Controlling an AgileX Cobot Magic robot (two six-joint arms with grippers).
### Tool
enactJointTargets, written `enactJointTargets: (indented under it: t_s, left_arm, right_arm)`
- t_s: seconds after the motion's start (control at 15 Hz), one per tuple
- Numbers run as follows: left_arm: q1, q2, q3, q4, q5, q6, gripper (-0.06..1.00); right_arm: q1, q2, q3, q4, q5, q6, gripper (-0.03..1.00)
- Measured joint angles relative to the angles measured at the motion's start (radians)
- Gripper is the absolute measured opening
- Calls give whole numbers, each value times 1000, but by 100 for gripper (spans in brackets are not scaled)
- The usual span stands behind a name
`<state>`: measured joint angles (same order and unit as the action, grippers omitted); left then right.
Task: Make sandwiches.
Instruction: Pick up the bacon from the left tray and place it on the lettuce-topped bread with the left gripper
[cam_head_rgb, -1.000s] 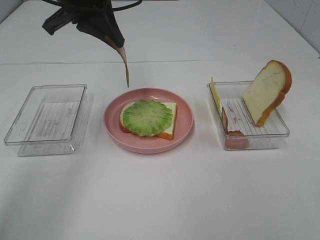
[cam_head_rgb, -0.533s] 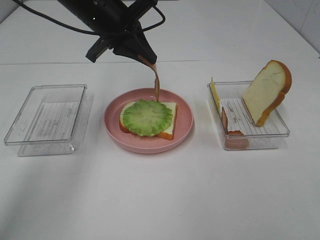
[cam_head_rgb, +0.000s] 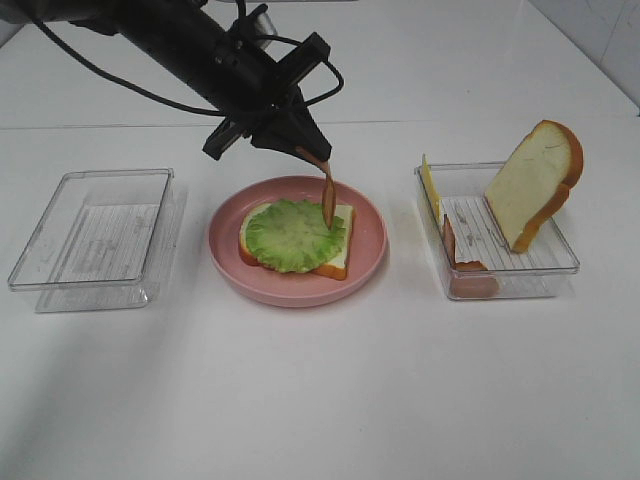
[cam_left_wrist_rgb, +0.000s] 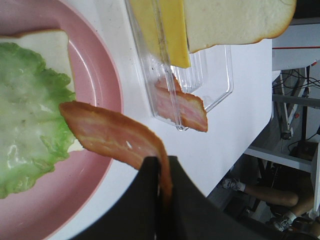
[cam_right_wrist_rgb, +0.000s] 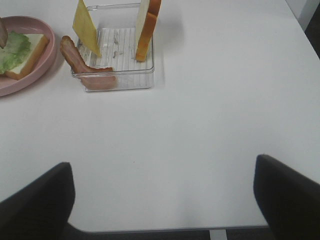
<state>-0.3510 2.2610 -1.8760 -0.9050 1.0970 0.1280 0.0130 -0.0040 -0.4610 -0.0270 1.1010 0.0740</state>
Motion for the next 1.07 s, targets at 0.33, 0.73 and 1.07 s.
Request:
enactJointTargets:
  t_s: [0.33,0.73,1.07]
  left_arm:
    - [0,47,0,-38,-9,95,0]
    - [0,81,0,-114,-25,221,0]
    - [0,81,0,-128,-25,235,0]
  right_arm:
    - [0,0,0,0,0,0,93]
    - [0,0,0,0,0,0,93]
    - [0,0,0,-1,0,0,93]
